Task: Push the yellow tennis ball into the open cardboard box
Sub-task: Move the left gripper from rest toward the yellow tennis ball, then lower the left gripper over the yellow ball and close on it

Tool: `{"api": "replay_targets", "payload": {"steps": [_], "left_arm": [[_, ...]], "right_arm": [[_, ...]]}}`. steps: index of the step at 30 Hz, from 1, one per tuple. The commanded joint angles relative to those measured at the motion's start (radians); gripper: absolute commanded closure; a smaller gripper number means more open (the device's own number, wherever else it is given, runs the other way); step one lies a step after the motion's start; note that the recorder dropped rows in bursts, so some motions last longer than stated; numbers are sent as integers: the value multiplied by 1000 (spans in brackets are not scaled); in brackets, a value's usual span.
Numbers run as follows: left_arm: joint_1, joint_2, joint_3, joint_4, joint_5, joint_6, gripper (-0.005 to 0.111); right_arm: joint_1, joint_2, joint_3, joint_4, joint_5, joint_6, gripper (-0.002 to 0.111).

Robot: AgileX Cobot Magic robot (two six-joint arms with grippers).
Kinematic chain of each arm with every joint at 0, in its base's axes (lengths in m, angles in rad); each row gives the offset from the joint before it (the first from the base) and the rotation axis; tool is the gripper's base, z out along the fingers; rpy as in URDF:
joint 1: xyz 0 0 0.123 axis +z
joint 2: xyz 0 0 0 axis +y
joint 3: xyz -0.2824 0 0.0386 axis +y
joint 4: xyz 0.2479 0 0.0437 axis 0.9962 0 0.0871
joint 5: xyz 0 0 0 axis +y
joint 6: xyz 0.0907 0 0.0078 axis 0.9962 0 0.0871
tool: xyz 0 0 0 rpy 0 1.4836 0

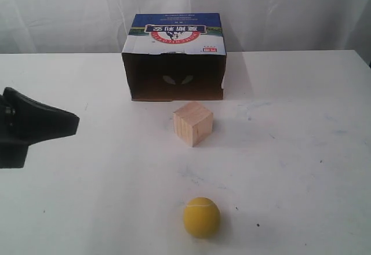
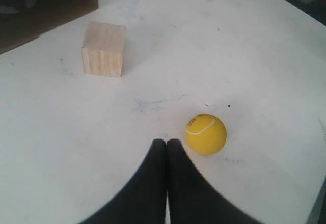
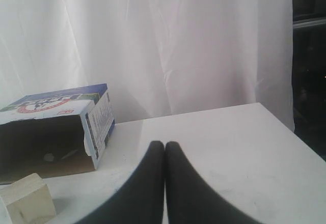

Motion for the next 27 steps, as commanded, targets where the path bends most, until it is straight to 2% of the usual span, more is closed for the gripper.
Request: {"api": "replay_targets", "payload": {"steps": [1, 5, 12, 15, 17, 22, 24, 27], "left_arm": [[-63, 39, -9, -16, 50, 55, 107], [-147, 46, -9, 49, 23, 44, 107], [-368, 74, -9, 82, -57, 30, 107], [-419, 90, -9, 84, -120, 11, 107], [-439, 90, -9, 163, -182, -100, 107], [-524, 96, -9, 805, -301, -851, 107], [-560, 103, -9, 876, -372, -961, 107], [-660, 127, -9, 878, -494, -970, 107]], "right_arm": [[0, -5, 1, 1, -6, 3, 108], [0, -5, 1, 1, -6, 3, 108], [0, -5, 1, 1, -6, 3, 108], [0, -5, 1, 1, -6, 3, 108], [0, -5, 1, 1, -6, 3, 108], [0, -5, 1, 1, -6, 3, 108], [0, -5, 1, 1, -6, 3, 108], [0, -5, 1, 1, -6, 3, 108]]}}
